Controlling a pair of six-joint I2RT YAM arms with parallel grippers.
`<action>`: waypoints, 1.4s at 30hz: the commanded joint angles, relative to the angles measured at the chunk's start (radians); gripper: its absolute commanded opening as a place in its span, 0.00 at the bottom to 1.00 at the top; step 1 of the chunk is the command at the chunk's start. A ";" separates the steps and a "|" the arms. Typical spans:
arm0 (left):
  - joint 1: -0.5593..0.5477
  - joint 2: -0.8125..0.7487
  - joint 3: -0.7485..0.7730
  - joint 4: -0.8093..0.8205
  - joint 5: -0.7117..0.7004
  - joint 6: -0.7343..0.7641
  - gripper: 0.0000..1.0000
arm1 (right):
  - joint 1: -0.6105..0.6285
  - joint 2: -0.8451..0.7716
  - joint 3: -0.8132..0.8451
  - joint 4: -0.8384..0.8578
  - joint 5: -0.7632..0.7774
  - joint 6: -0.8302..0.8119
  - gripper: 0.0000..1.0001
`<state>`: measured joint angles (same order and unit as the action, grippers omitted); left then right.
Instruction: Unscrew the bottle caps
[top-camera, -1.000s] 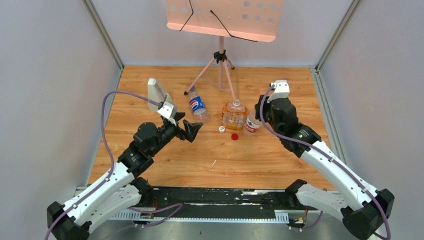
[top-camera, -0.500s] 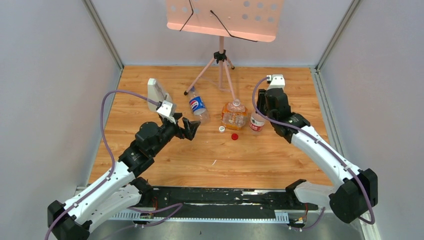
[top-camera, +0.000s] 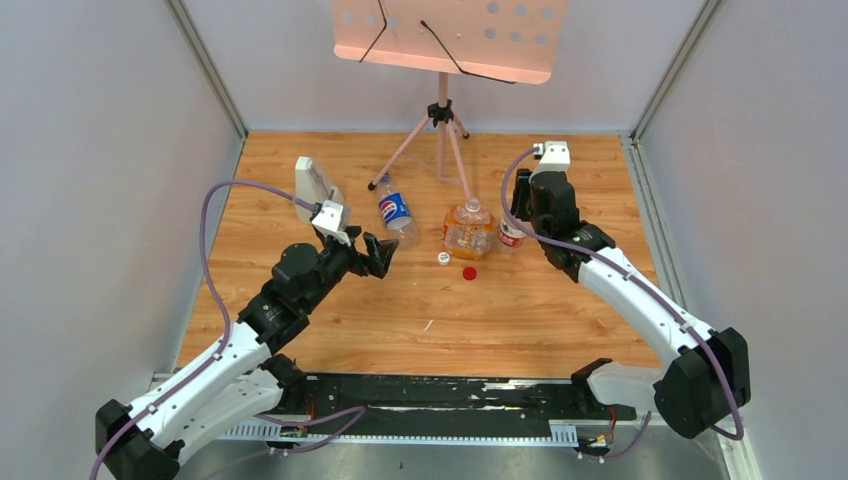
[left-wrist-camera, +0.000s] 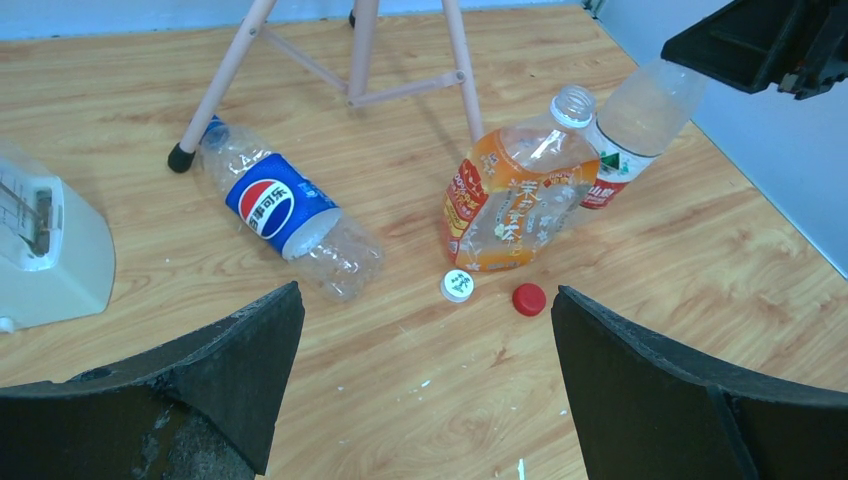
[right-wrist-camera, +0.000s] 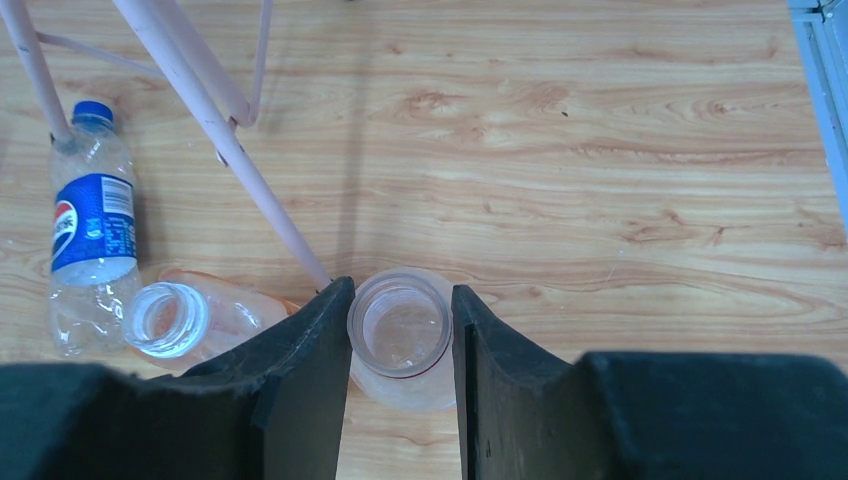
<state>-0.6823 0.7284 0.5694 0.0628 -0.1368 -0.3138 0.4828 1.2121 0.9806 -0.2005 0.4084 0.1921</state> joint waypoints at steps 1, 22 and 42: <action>0.000 0.002 -0.007 0.030 -0.020 -0.025 1.00 | -0.007 0.042 0.009 0.059 0.016 -0.020 0.23; 0.000 0.054 0.007 0.004 -0.051 -0.040 1.00 | -0.010 0.047 0.052 0.014 -0.043 -0.011 0.56; 0.070 0.474 0.223 -0.076 -0.097 -0.181 1.00 | -0.010 -0.299 0.036 -0.094 -0.196 0.138 0.86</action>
<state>-0.6495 1.1179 0.7097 -0.0269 -0.2394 -0.4141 0.4763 1.0058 1.0046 -0.2802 0.2790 0.2508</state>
